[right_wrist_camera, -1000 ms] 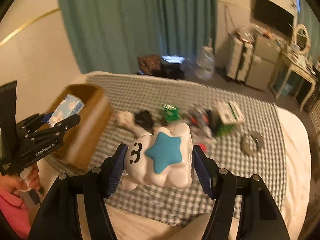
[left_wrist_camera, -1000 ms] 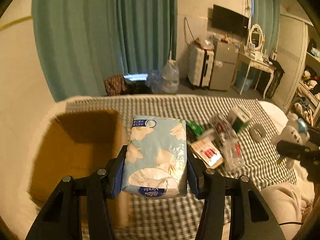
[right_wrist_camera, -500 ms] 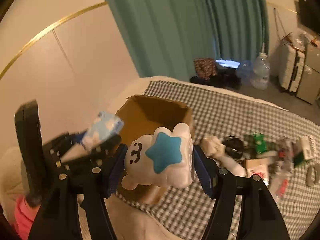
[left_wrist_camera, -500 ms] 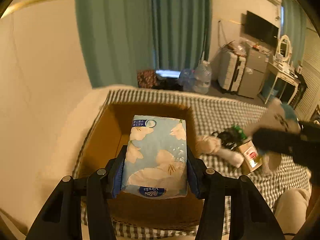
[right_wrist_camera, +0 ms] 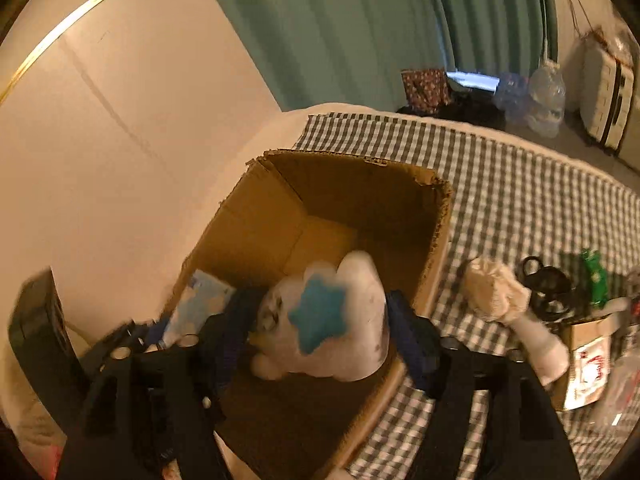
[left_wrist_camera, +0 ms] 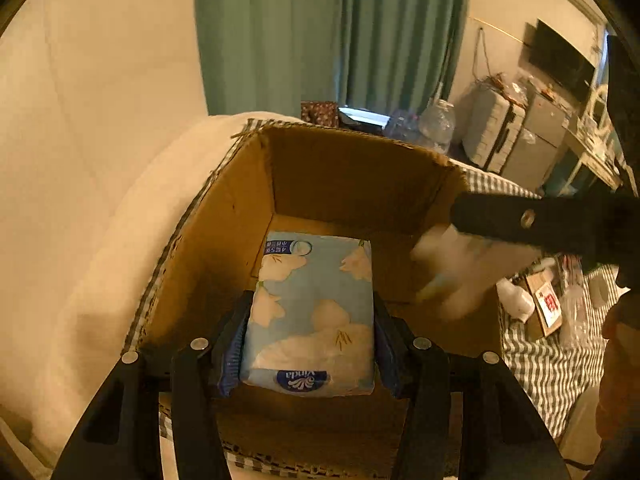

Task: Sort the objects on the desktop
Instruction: 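Carry the tissue pack and plush toy into the cardboard box and release both, then grasp the clear labeled bottle with the right gripper while the left gripper grasps the leaflet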

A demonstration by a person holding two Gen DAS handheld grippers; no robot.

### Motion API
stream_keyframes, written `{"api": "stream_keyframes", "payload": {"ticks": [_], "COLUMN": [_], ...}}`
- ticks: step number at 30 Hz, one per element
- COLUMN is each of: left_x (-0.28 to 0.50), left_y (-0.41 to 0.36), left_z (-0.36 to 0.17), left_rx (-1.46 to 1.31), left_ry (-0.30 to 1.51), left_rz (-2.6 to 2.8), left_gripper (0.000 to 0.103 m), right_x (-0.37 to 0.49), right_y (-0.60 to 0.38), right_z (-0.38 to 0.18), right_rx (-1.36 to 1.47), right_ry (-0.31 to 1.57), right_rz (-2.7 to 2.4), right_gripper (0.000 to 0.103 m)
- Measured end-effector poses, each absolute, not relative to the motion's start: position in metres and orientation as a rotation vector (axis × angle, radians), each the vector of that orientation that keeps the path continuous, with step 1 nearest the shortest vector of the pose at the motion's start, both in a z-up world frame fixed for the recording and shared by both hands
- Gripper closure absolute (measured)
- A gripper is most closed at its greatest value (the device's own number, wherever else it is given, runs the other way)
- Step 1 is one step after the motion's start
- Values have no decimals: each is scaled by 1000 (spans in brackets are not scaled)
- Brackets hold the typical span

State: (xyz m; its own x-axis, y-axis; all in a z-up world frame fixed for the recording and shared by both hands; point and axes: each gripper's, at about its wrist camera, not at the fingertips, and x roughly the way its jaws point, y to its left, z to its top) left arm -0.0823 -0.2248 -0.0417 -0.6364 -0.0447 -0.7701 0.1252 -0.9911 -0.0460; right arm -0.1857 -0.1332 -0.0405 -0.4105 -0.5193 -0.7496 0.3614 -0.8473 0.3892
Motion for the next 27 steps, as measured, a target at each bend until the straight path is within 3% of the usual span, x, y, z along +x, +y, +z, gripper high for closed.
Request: {"api": "stream_keyframes", "payload": {"ticks": [2, 3, 12, 20, 27], "left_x": [-80, -79, -62, -30, -19], "left_y": [-224, -225, -192, -102, -18], "left_z": [-44, -45, -12, 44, 28], "left_rx": [1298, 1292, 1212, 1122, 1164], "left_ry": [160, 152, 90, 67, 52], "left_rz": [-2764, -2760, -2823, -2967, -3010], "left_gripper": [6, 3, 3, 0, 0], "right_x": [-185, -183, -128, -51, -5], "right_y": [-130, -130, -56, 69, 155], "right_z": [-32, -27, 31, 83, 62], "right_rx": [1260, 1249, 1114, 993, 1034], "right_ry": [-245, -245, -255, -320, -369], "right_rz": [-2286, -2305, -2494, -2749, -2903], "right_gripper": [20, 19, 19, 17, 15]}}
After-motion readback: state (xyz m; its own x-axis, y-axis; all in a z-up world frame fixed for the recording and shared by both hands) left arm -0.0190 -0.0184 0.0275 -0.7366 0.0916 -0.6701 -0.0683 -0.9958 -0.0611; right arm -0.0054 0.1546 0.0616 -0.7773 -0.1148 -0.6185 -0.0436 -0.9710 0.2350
